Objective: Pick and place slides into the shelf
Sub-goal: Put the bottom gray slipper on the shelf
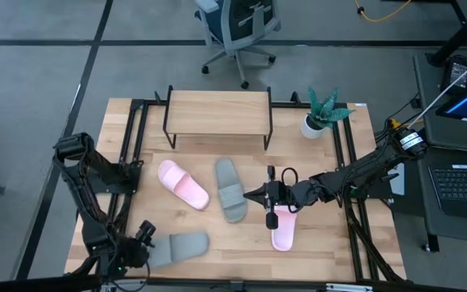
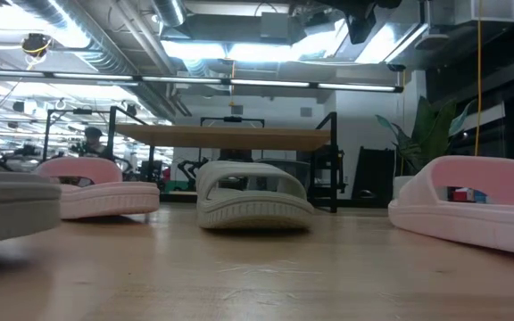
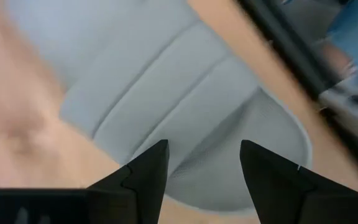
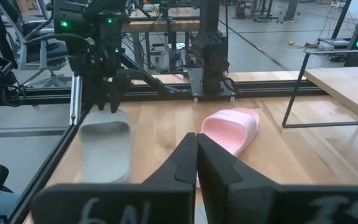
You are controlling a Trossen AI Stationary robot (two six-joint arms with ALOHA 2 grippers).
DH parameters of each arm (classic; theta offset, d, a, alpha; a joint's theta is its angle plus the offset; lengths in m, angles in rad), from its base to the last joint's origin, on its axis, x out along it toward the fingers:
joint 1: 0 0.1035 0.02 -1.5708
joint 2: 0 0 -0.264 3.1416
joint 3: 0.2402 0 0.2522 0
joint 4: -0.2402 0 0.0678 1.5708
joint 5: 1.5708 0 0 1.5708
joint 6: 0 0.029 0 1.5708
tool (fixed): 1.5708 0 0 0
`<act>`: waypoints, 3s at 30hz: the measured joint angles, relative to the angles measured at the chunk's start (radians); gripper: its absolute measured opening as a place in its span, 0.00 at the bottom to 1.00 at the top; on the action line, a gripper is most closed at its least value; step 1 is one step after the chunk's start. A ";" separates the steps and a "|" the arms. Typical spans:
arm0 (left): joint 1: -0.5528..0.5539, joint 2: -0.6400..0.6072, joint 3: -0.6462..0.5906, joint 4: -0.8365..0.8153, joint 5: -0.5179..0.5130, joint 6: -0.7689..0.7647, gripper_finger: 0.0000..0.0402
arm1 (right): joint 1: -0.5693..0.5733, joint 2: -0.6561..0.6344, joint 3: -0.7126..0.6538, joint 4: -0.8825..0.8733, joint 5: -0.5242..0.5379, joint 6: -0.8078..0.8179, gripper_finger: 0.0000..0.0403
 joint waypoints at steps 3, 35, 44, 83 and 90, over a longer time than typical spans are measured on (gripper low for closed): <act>-0.016 0.001 0.000 -0.019 -0.075 -0.002 0.48 | 0.000 0.000 0.000 0.000 0.000 0.004 0.03; -0.026 0.201 0.003 -0.047 -0.352 0.125 0.48 | 0.000 0.000 0.000 0.007 0.000 0.028 0.03; -0.027 0.200 0.003 -0.041 -0.348 0.123 0.48 | 0.000 0.000 0.000 0.006 0.000 0.031 0.03; -0.046 0.198 0.068 -0.077 -0.374 0.217 0.48 | 0.000 0.000 0.000 0.006 0.000 0.052 0.03; -0.034 0.198 0.056 -0.078 -0.389 0.207 0.48 | 0.000 0.000 0.000 0.006 0.000 0.054 0.03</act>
